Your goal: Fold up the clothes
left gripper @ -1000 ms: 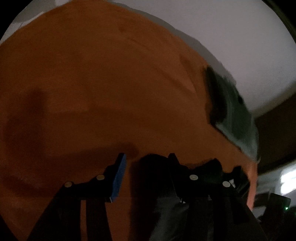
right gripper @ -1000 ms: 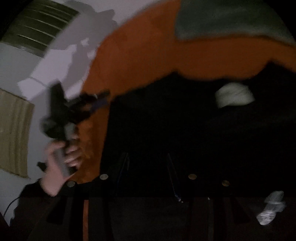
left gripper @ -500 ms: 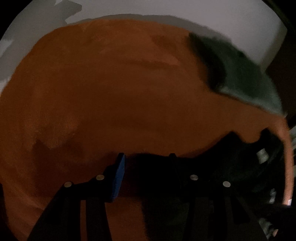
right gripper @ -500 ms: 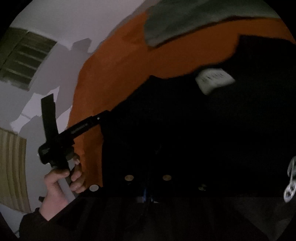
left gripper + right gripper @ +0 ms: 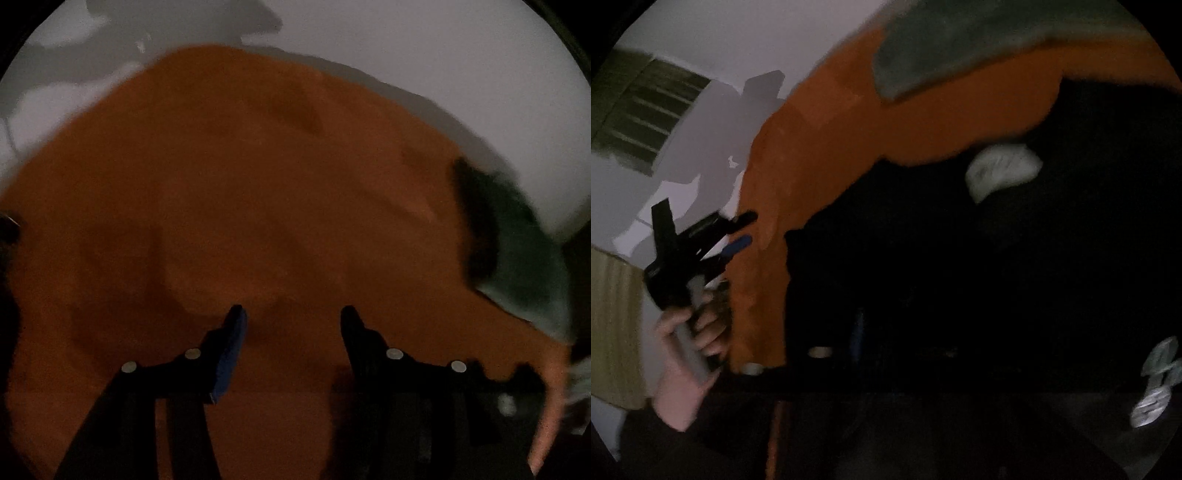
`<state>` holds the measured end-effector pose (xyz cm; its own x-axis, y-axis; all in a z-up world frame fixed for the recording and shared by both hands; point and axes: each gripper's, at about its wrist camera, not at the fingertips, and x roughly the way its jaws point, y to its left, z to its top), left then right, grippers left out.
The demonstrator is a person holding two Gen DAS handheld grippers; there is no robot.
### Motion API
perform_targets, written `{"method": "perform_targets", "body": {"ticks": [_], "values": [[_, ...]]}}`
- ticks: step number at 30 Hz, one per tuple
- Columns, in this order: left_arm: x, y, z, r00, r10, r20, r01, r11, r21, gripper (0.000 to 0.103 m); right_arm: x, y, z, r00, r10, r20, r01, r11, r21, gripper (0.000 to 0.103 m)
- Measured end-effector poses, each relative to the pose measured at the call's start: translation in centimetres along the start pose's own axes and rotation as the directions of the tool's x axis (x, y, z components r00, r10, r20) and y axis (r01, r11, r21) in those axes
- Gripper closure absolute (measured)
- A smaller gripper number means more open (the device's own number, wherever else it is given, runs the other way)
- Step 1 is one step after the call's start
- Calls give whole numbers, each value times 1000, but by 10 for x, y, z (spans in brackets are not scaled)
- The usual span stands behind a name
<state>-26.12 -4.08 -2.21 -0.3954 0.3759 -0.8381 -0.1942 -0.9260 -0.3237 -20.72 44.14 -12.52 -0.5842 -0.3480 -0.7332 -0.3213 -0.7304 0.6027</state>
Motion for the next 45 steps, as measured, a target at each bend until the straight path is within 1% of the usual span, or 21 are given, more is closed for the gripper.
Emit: {"method": "perform_targets", "body": {"ticks": [2, 6, 8, 9, 10, 11, 13, 15, 18, 21, 23, 25, 27, 30, 31, 33, 35, 40, 43, 44, 45], "values": [[9, -1, -12, 996, -58, -72, 61, 997, 43, 48, -9, 4, -3, 998, -45, 32, 46, 998, -49, 68], [28, -18, -30, 979, -125, -163, 146, 981, 126, 48, -15, 12, -10, 999, -37, 28, 39, 998, -55, 68], [40, -33, -36, 975, -119, -190, 151, 975, 162, 48, -17, 12, -14, 999, -30, 18, 31, 998, -59, 68], [44, -39, -38, 974, -117, -193, 151, 973, 173, 52, -18, 10, -16, 999, -31, 12, 31, 997, -64, 68], [45, -43, -40, 979, -115, -165, 143, 975, 171, 63, -19, 8, -18, 999, -31, 5, 32, 997, -68, 68], [42, -42, -41, 986, -108, -130, 128, 979, 156, 96, -19, 6, -20, 999, -32, -1, 32, 997, -73, 68], [35, -43, -44, 998, -54, -22, 56, 994, 97, 97, -24, 2, -26, 999, -31, -8, 31, 997, -74, 68], [25, -39, -47, 997, 25, 77, -30, 998, 60, 97, -32, -5, -33, 1000, -29, -8, 28, 998, -64, 68], [48, -36, -47, 996, 85, 27, -86, 995, 46, 97, -55, -29, -46, 999, -42, -13, 42, 998, -52, 68], [53, -46, -46, 995, 95, 21, -97, 987, 124, 95, -82, -44, -56, 999, -51, -2, 50, 997, -53, 68], [47, -42, -40, 998, 69, -9, -67, 989, 134, 93, -100, -55, -62, 998, -56, 5, 56, 997, -54, 68], [29, -26, -30, 999, -4, -42, 8, 996, 94, 91, -119, -65, -69, 998, -61, 13, 62, 997, -55, 68], [4, -7, -29, 996, -90, -28, 91, 995, 46, 79, -137, -75, -75, 998, -67, 20, 68, 996, -55, 68], [-43, 22, -49, 993, -115, -6, 116, 993, 31, 66, -164, -91, -84, 997, -75, 31, 76, 995, -56, 68], [-53, 27, -63, 992, -124, -27, 125, 991, 42, 64, -171, -94, -88, 996, -83, 42, 85, 994, -63, 68], [-68, 37, -96, 983, -157, -92, 162, 985, 58, 63, -191, -100, -99, 991, -107, 77, 113, 991, -71, 68], [-71, 42, -128, 966, -198, -166, 210, 976, 53, 63, -208, -109, -111, 988, -123, 95, 127, 992, -30, 68], [-78, 47, -193, 938, -211, -276, 231, 972, 43, 63, -242, -143, -134, 974, -194, 116, 187, 980, 75, 68], [-83, 45, -209, 933, -230, -276, 253, 966, 51, 63, -256, -160, -152, 969, -210, 127, 193, 972, 135, 68], [-79, 42, -208, 937, -208, -280, 234, 970, 61, 63, -261, -165, -158, 968, -215, 131, 195, 969, 155, 68], [-73, 39, -207, 942, -178, -284, 206, 976, 73, 72, -266, -170, -165, 966, -220, 135, 196, 965, 175, 68]]}}
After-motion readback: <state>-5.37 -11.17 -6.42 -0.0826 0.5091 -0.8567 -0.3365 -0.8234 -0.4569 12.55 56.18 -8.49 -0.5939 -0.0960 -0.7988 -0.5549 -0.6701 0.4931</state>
